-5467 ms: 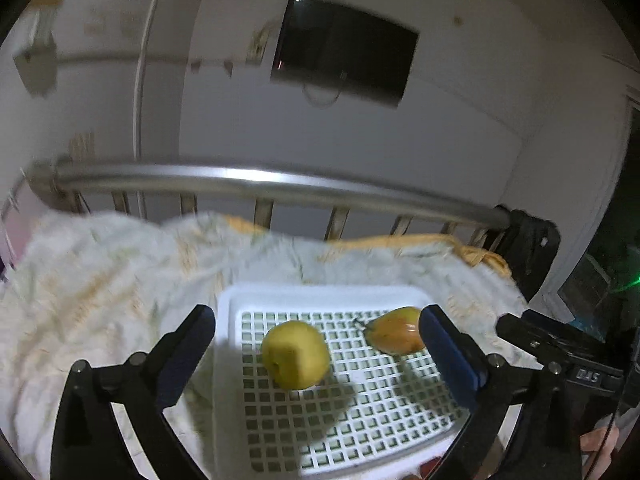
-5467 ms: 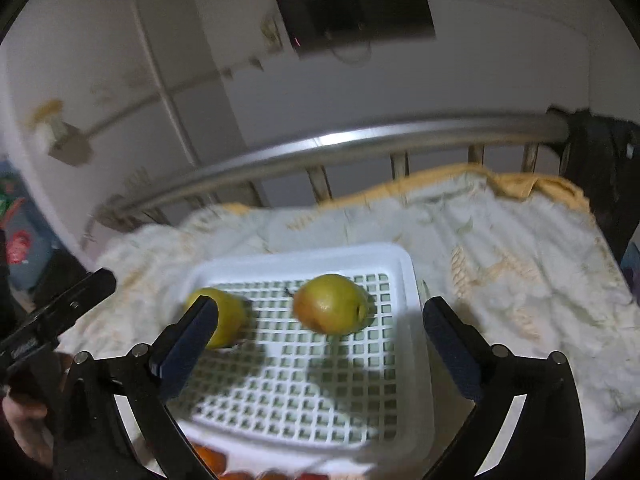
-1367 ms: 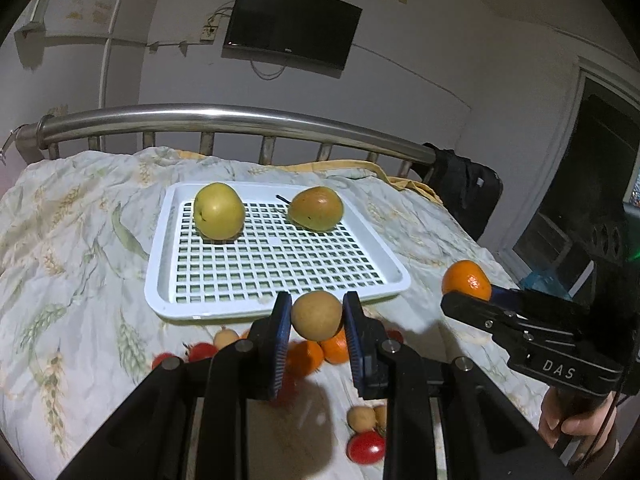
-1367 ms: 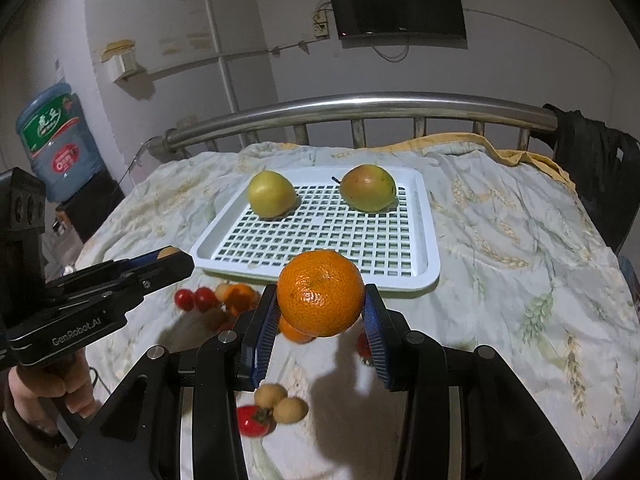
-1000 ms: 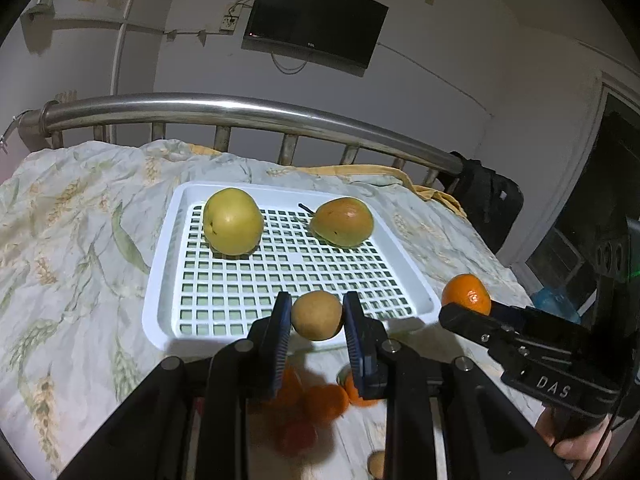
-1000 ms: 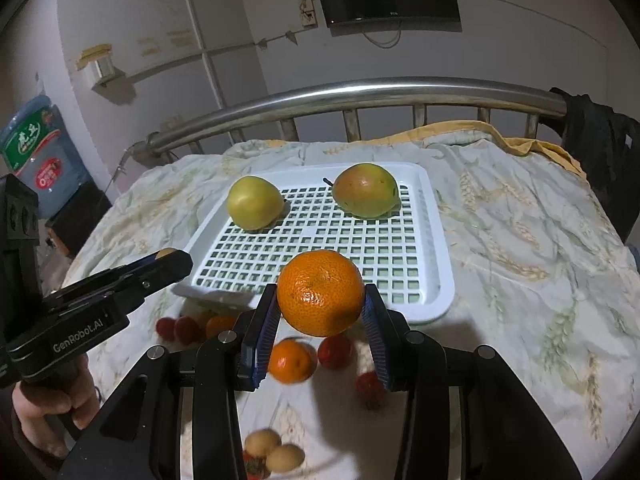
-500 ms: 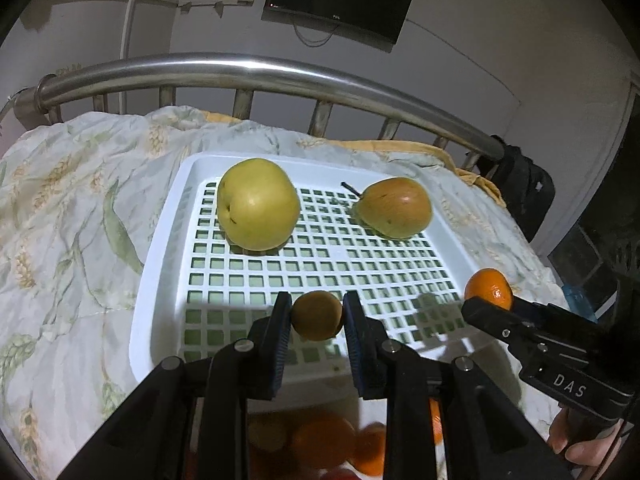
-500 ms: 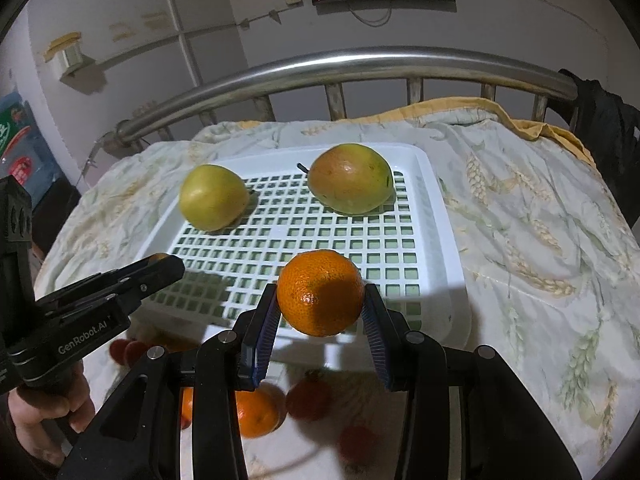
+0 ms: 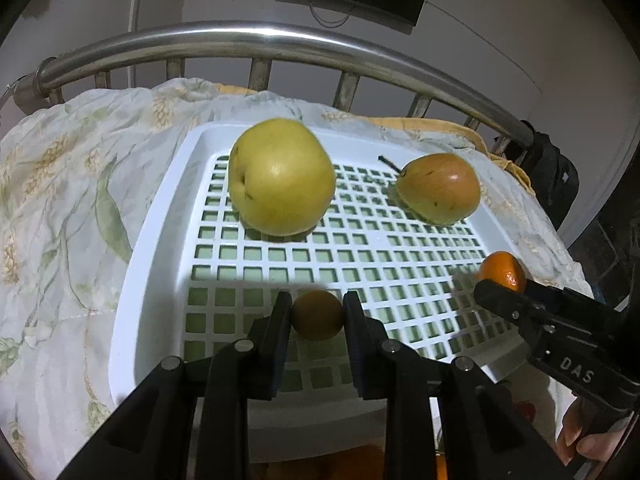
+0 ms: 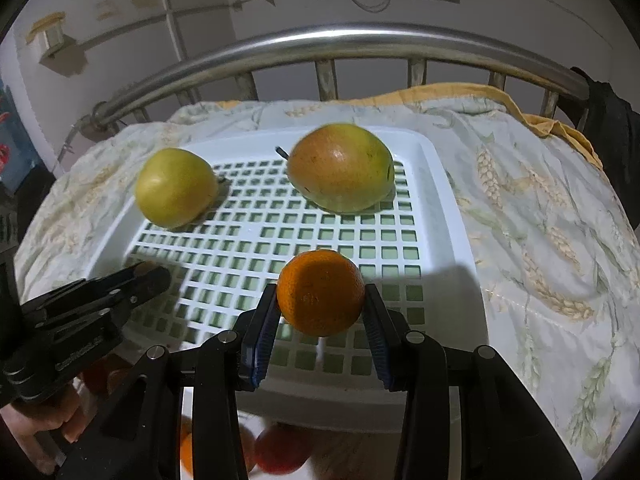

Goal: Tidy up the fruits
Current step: 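Carry the longan and mandarin onto the tray and open both grippers, then lift both grippers away from the tray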

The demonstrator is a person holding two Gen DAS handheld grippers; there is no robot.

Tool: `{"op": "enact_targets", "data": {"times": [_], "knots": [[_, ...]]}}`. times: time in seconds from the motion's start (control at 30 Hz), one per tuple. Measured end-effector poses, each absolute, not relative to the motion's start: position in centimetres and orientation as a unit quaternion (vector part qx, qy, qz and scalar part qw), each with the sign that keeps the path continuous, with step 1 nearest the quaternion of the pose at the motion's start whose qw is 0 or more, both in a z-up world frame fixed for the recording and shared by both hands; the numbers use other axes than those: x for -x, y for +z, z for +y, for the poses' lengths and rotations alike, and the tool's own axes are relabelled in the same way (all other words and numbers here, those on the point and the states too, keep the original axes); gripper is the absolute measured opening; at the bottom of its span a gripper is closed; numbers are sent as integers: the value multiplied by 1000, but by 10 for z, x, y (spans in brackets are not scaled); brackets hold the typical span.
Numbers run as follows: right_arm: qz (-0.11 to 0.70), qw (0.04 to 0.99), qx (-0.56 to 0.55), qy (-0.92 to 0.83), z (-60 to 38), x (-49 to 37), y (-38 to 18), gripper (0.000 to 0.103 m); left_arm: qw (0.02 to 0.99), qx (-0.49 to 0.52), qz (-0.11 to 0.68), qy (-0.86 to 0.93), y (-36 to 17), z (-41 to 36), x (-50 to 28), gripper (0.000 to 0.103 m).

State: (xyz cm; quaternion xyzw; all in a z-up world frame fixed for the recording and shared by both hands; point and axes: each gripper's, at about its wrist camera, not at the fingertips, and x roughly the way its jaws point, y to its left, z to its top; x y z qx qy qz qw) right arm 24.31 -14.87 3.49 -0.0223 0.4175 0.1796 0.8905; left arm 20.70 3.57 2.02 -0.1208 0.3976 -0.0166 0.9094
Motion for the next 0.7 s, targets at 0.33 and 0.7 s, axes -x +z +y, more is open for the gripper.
{"op": "enact_targets", "data": {"times": [0.33, 0.7], "knots": [[418, 891, 19, 177, -151, -244, 28, 76, 913, 131, 385, -22, 24, 36, -203, 66], [324, 928, -53, 178, -189, -200, 89, 102, 945, 148, 291, -11, 81, 44, -156, 100]]}}
